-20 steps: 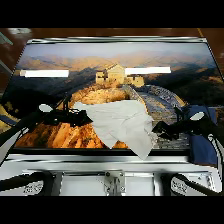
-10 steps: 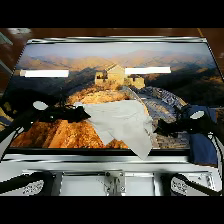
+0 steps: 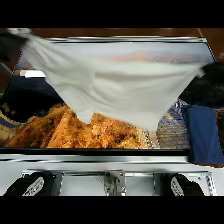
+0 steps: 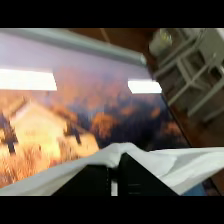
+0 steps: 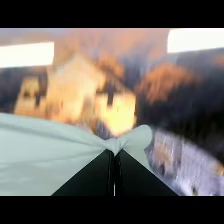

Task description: Fold the shirts.

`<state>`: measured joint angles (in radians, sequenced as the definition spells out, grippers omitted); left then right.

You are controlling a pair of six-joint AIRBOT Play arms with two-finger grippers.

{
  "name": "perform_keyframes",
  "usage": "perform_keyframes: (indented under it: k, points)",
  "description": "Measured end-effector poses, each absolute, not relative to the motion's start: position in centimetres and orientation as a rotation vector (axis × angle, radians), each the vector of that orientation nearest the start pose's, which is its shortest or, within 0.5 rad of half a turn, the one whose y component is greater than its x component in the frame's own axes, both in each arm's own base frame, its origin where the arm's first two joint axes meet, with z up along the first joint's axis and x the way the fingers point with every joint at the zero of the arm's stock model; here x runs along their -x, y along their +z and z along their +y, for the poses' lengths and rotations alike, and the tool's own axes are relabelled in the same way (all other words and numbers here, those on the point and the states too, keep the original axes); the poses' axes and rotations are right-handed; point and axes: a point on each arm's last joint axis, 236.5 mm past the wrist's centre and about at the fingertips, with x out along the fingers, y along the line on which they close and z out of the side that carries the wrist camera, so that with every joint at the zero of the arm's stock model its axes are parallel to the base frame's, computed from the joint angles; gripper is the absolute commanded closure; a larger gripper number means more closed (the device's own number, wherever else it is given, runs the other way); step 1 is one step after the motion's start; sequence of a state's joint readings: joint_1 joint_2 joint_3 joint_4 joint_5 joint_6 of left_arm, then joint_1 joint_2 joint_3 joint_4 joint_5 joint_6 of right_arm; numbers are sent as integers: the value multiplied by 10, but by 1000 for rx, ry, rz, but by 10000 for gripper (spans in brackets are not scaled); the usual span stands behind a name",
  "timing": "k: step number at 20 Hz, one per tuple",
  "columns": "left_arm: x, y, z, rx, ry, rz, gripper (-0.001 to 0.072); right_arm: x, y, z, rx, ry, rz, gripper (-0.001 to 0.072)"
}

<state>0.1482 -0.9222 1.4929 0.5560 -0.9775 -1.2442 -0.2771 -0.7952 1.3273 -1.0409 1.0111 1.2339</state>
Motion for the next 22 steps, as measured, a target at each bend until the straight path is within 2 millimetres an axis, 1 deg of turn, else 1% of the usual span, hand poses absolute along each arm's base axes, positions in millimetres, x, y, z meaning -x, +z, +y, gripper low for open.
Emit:
perform_keyframes:
  k: [1,2,3,4,5,6,7,9,11,13,15,16,18,20,22]
  points:
    - [-342,440,-107,395,-593,120,672,-343,354,4,-90,149,280,652]
    - [-319,474,-100,352,-572,37,672,-325,392,5,-76,128,187,652]
    - [-299,497,-96,313,-548,-21,672,-305,423,6,-64,109,108,652]
    - [-278,515,-92,268,-513,-69,672,-286,449,8,-57,97,40,652]
    - [-260,527,-88,220,-474,-101,672,-268,469,11,-47,84,-13,652]
    - [-246,532,-85,175,-432,-115,672,-254,482,12,-40,75,-45,652]
    - [-232,535,-81,129,-384,-125,672,-241,488,13,-27,64,-58,652]
    - [-214,534,-72,54,-295,-125,672,-223,492,14,-11,45,-56,652]
    - [-205,526,-60,5,-215,-94,672,-214,487,11,-4,20,-31,652]
    - [-205,512,-46,-9,-146,-32,672,-212,478,3,-13,-15,13,652]
    - [-212,492,-33,-5,-102,46,672,-220,460,-6,-27,-46,92,652]
    - [-218,480,-28,3,-90,92,672,-227,445,-10,-35,-53,155,652]
    - [-234,447,-17,33,-75,205,672,-246,404,-16,-62,-51,325,652]
    - [-253,408,-7,74,-71,323,671,-270,350,-23,-92,-45,525,652]
    - [-277,358,4,130,-68,459,671,-297,293,-30,-125,-32,703,652]
